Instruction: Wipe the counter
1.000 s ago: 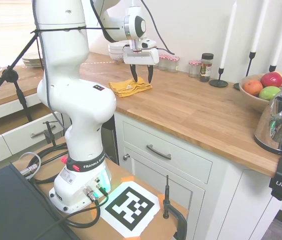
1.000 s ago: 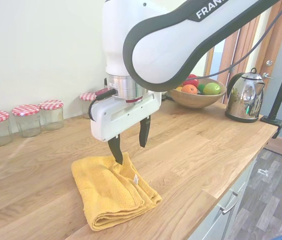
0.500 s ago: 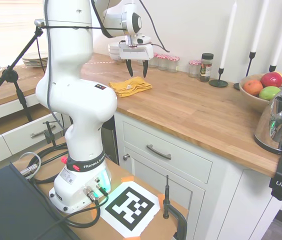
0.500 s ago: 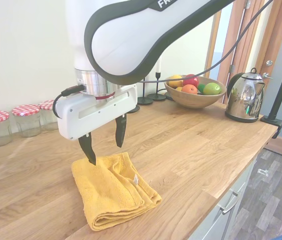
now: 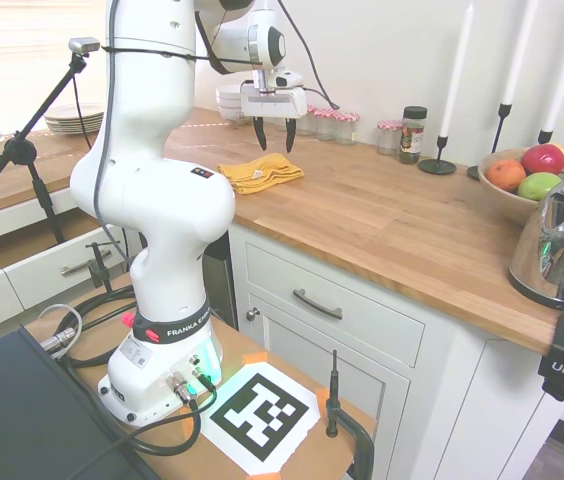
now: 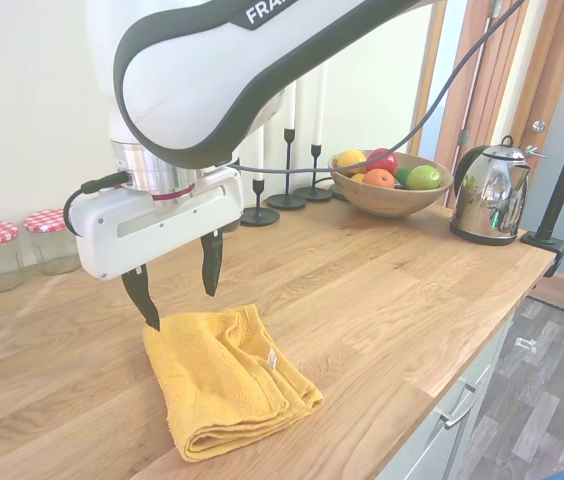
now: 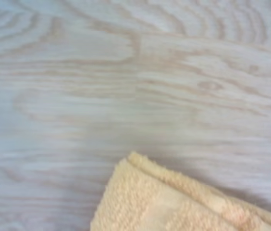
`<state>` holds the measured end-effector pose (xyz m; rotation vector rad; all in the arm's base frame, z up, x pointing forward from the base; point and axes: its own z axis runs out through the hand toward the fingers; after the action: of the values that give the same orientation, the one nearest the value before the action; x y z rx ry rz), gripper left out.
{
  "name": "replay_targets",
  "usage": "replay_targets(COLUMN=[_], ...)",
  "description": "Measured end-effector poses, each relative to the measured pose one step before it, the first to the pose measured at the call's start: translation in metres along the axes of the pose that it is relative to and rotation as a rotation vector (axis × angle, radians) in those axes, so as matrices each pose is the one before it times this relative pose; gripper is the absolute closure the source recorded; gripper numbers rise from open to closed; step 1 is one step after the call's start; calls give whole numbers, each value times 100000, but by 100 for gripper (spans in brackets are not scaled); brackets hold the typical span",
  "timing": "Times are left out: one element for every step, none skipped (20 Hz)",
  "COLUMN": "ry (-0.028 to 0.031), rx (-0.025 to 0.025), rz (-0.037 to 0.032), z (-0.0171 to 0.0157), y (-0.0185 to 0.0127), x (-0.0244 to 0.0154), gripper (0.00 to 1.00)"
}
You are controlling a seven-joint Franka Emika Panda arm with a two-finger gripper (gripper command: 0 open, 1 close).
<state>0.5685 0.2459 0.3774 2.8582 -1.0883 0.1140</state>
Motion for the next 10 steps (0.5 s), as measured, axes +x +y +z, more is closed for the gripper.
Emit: replay_targets(ry=[-125,-139,-99,-105,-140,-166,-196,-218,-269,-312], rx=[-288,-383,-324,-346,-417,-419,-396,-393,-437,-367], rz=[381,418,447,440,362,276,191,101,50,-54], z=[237,287,252,265,283,304,337,375,426,501], y=[-5,35,32,37,57,45,12,-2,-23,-69], x=[213,259,280,277,215,166,126,110,89,51], gripper=[0,0,0,0,0,0,0,0,0,0])
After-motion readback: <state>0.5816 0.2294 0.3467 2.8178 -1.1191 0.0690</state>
